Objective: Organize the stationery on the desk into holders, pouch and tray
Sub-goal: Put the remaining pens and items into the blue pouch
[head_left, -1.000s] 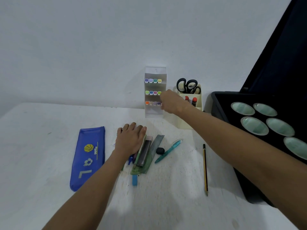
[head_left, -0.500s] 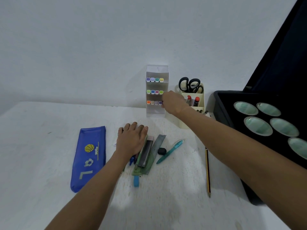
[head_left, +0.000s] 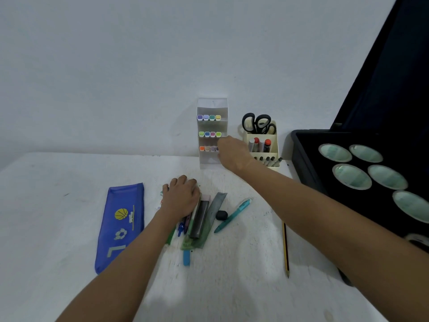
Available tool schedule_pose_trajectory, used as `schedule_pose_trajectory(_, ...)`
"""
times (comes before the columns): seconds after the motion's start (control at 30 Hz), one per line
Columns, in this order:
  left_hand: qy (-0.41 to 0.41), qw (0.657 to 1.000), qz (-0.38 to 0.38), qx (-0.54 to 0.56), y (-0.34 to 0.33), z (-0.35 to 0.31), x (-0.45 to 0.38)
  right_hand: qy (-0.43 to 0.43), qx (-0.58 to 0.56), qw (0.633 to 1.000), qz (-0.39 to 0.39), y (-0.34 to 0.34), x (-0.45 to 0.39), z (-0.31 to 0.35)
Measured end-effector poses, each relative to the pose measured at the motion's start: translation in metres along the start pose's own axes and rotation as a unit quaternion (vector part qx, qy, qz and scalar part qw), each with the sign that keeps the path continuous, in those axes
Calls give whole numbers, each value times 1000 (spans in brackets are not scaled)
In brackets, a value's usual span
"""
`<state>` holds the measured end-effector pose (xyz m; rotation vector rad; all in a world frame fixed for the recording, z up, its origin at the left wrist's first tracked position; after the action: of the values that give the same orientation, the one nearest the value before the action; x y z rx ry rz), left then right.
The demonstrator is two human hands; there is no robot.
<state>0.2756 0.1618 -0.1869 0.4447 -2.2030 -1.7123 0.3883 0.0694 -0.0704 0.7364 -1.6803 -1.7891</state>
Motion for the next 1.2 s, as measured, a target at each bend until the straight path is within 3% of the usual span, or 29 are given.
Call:
schedule_pose_trajectory(0.13,-8,996,6,90,15,1,3,7,-35,999,-15,10,9,6)
schedule_pose_trajectory(0.27,29,991,-33,125,44,43,27,87,-109,990,-21,6,18,62)
schedule_pose_trajectory(0.43,63,985,-83,140,78,66,41,126,-226,964,67,-25,23,103)
schedule_pose_trajectory(0.5,114,978,-85,152,86,83,52,127,-249,954,110,-43,25,119)
schedule_pose_trajectory(0.67,287,945,-37,154,73,158,113,142,-211,935,248,-92,41,184)
schedule_pose_trajectory(0.77,326,929,-16,175,57,171,136,140,-188,929,287,-108,51,202)
schedule_pose_trajectory(0.93,327,915,-52,232,47,168,154,86,-333,909,235,-115,61,205)
schedule_pose_trajectory(1.07,305,897,-92,307,56,153,166,107,-447,871,172,-99,70,208)
schedule_pose_trajectory(1.2,259,859,-145,416,71,132,174,141,-469,859,151,-81,82,198)
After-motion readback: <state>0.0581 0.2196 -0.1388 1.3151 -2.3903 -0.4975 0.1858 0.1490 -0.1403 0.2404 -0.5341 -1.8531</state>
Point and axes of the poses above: each hand's wrist, its own x-axis away from the middle knuckle, its own y-axis out of the back of the hand, z = x × y, the point moved 8 cm from there along -x, towards the middle knuckle, and after that the axes turned 9 degrees about z, right-handed, at the moved point
